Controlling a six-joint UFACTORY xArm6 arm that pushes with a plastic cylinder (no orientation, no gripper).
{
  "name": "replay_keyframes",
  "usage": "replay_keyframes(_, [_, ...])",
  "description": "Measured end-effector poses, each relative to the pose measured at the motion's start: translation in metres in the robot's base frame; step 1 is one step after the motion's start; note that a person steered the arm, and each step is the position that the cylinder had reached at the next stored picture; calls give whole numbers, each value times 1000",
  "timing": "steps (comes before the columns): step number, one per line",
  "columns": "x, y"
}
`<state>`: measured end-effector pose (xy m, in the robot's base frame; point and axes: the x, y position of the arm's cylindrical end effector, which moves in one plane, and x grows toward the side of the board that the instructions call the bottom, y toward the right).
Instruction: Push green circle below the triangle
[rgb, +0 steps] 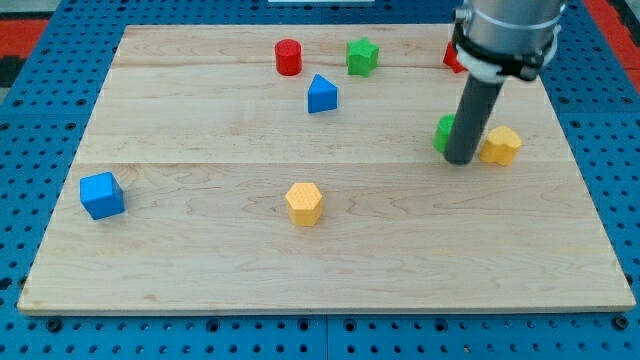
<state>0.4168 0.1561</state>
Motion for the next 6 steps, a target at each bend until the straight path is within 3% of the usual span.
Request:
replay_keyframes(3, [-83,40])
replay_keyframes(4, [-76,-11])
replay_keyframes(5, [-79,-107])
replay_keyframes(6, [-45,-135])
